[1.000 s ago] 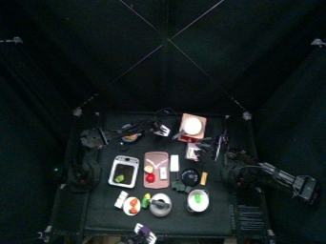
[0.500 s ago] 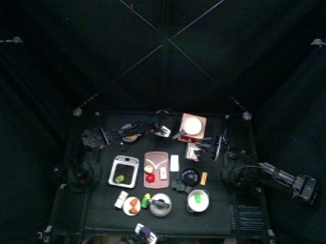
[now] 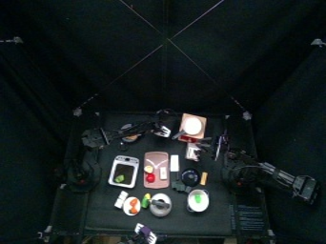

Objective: Place starfruit top in top middle

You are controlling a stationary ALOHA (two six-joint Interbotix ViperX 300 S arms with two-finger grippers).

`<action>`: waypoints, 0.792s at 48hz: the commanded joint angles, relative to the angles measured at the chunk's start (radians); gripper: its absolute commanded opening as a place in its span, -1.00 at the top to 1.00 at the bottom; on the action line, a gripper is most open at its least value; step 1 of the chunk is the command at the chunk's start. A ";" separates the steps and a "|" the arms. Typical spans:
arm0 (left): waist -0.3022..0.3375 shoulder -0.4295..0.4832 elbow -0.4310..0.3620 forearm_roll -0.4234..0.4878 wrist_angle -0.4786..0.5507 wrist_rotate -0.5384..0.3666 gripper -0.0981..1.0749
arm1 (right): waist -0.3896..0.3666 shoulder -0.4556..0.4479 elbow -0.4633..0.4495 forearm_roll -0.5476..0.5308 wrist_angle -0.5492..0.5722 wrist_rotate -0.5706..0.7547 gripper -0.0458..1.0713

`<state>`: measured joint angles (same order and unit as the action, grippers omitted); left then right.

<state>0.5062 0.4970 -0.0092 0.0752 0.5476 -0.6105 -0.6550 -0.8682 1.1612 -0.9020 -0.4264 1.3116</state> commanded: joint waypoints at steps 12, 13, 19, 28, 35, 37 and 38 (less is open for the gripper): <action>0.002 -0.086 -0.025 0.006 0.002 0.000 -0.87 | 0.000 0.003 -0.011 0.003 -0.006 -0.002 -0.41; 0.002 -0.087 -0.023 0.008 0.002 0.000 -0.87 | 0.000 0.003 -0.011 0.003 -0.006 -0.002 -0.41; 0.002 -0.098 -0.014 0.017 0.002 0.000 -0.87 | -0.002 0.003 -0.011 0.005 -0.006 -0.002 -0.41; 0.002 -0.103 -0.002 0.017 0.005 0.000 -0.87 | -0.002 0.003 -0.011 0.005 -0.006 -0.002 -0.41; 0.000 -0.124 0.020 0.017 0.021 0.005 -0.87 | -0.002 0.003 -0.011 0.005 -0.006 -0.002 -0.41; -0.002 -0.143 0.031 0.018 0.034 0.006 -0.87 | 0.000 0.003 -0.009 0.006 -0.006 -0.002 -0.41; 0.000 -0.152 0.038 0.020 0.040 0.006 -0.87 | 0.000 0.003 -0.009 0.006 -0.006 -0.002 -0.41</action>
